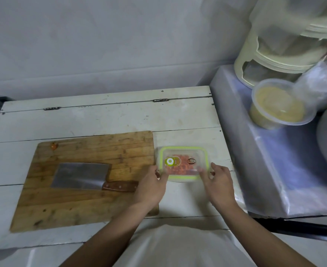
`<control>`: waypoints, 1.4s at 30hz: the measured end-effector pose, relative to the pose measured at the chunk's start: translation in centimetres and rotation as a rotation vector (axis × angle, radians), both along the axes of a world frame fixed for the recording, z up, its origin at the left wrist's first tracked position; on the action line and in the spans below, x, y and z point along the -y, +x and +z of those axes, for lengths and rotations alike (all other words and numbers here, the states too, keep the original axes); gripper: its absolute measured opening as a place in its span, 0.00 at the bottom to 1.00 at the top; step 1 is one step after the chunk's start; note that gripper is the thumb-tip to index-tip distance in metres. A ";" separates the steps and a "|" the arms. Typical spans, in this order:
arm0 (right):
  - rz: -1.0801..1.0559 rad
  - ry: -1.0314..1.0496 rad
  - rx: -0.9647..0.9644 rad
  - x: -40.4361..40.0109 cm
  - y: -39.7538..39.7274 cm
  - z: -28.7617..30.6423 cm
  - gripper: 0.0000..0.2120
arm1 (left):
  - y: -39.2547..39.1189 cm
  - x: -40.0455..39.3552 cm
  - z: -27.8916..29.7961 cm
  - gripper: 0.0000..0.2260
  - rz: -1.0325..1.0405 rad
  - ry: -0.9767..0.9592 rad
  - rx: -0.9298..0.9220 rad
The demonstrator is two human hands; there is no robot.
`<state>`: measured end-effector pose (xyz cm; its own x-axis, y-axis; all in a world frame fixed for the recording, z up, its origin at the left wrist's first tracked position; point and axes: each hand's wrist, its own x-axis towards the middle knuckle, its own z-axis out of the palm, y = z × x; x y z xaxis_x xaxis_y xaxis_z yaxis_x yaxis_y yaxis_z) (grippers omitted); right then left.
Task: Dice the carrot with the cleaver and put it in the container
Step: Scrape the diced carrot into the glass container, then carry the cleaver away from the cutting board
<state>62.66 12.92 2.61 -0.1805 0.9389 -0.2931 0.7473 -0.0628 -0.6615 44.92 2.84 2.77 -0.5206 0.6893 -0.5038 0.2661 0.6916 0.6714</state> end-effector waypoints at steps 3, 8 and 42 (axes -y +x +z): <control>-0.031 0.028 0.017 -0.5 0.0 0.0 0.20 | -0.3 -1.5 0.3 0.18 -0.007 -0.052 -0.169; -0.085 0.037 0.019 -0.6 -0.5 -0.1 0.21 | 0.1 -2.6 0.0 0.08 0.196 0.129 -0.122; 0.611 0.421 0.467 -16.2 -14.1 -0.8 0.43 | -8.4 1.2 3.5 0.11 0.353 0.072 -0.093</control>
<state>48.55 29.16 1.81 -0.6354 0.7638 -0.1133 0.7706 0.6176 -0.1574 36.50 1.60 6.25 -0.7741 0.4909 -0.3997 0.0820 0.7038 0.7057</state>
